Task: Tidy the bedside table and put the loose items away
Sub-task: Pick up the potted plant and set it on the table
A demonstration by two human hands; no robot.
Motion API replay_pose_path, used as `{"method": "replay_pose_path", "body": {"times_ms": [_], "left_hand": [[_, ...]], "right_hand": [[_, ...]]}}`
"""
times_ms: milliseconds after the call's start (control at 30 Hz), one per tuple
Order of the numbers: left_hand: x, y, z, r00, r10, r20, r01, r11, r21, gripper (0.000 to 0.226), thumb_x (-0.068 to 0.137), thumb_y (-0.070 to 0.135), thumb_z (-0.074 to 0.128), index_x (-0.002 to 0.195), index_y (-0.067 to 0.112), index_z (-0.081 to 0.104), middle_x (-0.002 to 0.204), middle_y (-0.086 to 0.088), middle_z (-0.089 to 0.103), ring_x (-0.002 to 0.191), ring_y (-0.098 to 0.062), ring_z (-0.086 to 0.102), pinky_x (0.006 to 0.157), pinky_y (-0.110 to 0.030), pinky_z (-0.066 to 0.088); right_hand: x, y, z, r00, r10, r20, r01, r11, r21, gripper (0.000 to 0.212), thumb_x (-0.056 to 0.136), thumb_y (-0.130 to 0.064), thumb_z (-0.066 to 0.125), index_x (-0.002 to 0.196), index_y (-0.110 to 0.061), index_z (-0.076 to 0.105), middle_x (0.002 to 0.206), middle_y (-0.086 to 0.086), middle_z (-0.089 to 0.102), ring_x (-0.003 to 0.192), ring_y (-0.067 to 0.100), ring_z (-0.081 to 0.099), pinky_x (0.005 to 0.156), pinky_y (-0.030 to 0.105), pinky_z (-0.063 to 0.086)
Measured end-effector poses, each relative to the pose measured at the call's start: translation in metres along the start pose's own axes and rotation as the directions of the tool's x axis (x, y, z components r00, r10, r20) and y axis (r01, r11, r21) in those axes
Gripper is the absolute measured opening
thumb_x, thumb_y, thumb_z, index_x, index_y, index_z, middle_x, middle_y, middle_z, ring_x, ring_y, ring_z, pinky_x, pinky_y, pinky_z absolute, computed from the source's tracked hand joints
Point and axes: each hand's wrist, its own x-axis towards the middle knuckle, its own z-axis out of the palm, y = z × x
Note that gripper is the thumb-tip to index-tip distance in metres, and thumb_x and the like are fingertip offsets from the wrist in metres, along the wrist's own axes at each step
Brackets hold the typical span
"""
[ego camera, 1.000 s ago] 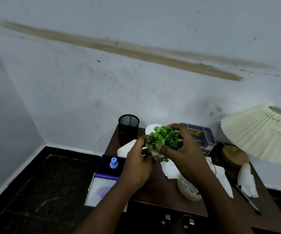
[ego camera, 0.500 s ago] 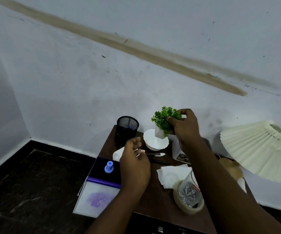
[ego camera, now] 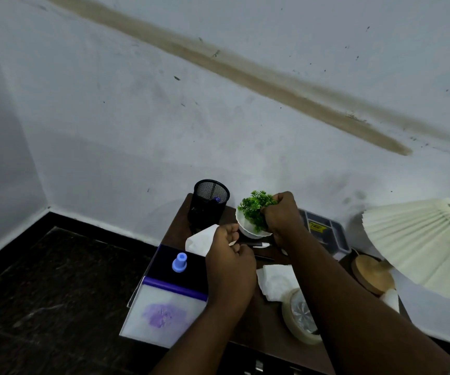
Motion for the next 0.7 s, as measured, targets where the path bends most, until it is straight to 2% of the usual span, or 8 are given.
{"method": "replay_pose_path", "body": {"times_ms": [100,200,333,433,500,567,633,700], "left_hand": [[0.0,-0.001,-0.001,1.0,-0.02,0.004,0.02,1.0,-0.001,0.039,0.09,-0.006,0.056,0.115,0.023,0.062,0.109,0.008,0.067,0.106,-0.007,0.064,0.095,-0.032,0.055],[0.001,-0.002,-0.001,1.0,-0.023,0.003,0.023,1.0,0.009,0.039,0.09,-0.006,0.057,0.113,0.025,0.061,0.109,0.01,0.067,0.107,-0.007,0.064,0.096,-0.031,0.055],[0.001,-0.003,-0.001,1.0,-0.009,0.026,0.009,1.0,0.017,0.042,0.09,-0.008,0.056,0.112,0.027,0.06,0.109,0.011,0.066,0.108,-0.006,0.063,0.097,-0.03,0.054],[0.003,-0.006,-0.002,0.998,0.029,0.058,-0.03,0.999,0.03,0.04,0.089,-0.008,0.057,0.112,0.026,0.06,0.107,0.011,0.065,0.107,-0.01,0.063,0.096,-0.03,0.053],[0.001,-0.008,-0.001,0.991,0.053,0.127,-0.06,0.997,0.054,0.04,0.089,-0.007,0.058,0.113,0.025,0.059,0.109,0.011,0.064,0.106,-0.011,0.063,0.094,-0.026,0.052],[0.001,-0.01,-0.001,0.973,0.071,0.218,-0.092,0.992,0.09,0.046,0.088,-0.006,0.058,0.109,0.034,0.059,0.112,0.017,0.064,0.105,-0.006,0.063,0.088,-0.017,0.05],[0.0,-0.015,-0.001,0.947,0.074,0.311,-0.126,0.981,0.151,0.049,0.083,-0.002,0.059,0.102,0.043,0.059,0.115,0.02,0.065,0.105,0.0,0.063,0.083,-0.009,0.049],[-0.006,-0.019,0.0,0.908,0.062,0.415,-0.17,0.958,0.23,0.047,0.075,0.014,0.058,0.104,0.05,0.06,0.118,0.021,0.067,0.11,-0.001,0.063,0.088,-0.015,0.053]], "right_hand": [[0.003,0.002,-0.004,1.0,0.01,0.008,-0.01,1.0,-0.008,0.024,0.086,0.001,0.058,0.102,-0.014,0.047,0.093,0.013,0.056,0.095,0.035,0.06,0.079,0.052,0.057],[0.002,0.004,-0.006,0.998,0.028,0.053,-0.029,0.999,0.02,0.028,0.087,-0.003,0.064,0.103,-0.016,0.046,0.106,0.019,0.059,0.102,0.036,0.062,0.082,0.056,0.057],[-0.003,-0.004,-0.018,0.989,0.05,0.141,-0.054,0.998,0.024,0.042,0.085,-0.009,0.075,0.114,-0.021,0.046,0.105,0.012,0.058,0.091,0.027,0.063,0.075,0.052,0.062],[-0.015,-0.021,-0.049,0.988,-0.017,0.153,0.013,1.0,0.027,0.051,0.085,-0.016,0.077,0.126,-0.024,0.047,0.106,0.012,0.057,0.083,0.024,0.061,0.068,0.046,0.06],[-0.035,-0.026,-0.085,0.988,-0.102,0.112,0.094,0.993,0.074,0.044,0.085,-0.022,0.076,0.122,-0.025,0.052,0.108,0.013,0.06,0.083,0.027,0.064,0.069,0.043,0.059],[-0.063,-0.025,-0.121,0.982,-0.175,0.067,0.166,0.979,0.12,0.031,0.083,-0.028,0.074,0.111,-0.029,0.062,0.105,0.012,0.067,0.086,0.032,0.07,0.069,0.047,0.061],[-0.096,-0.011,-0.155,0.979,-0.204,0.026,0.197,0.967,0.162,0.016,0.084,-0.026,0.071,0.099,-0.03,0.069,0.096,0.009,0.071,0.074,0.027,0.072,0.056,0.041,0.059],[-0.131,0.01,-0.185,0.985,-0.171,-0.01,0.169,0.965,0.199,0.012,0.084,-0.027,0.071,0.096,-0.027,0.071,0.091,0.011,0.073,0.067,0.021,0.066,0.057,0.034,0.052]]}}
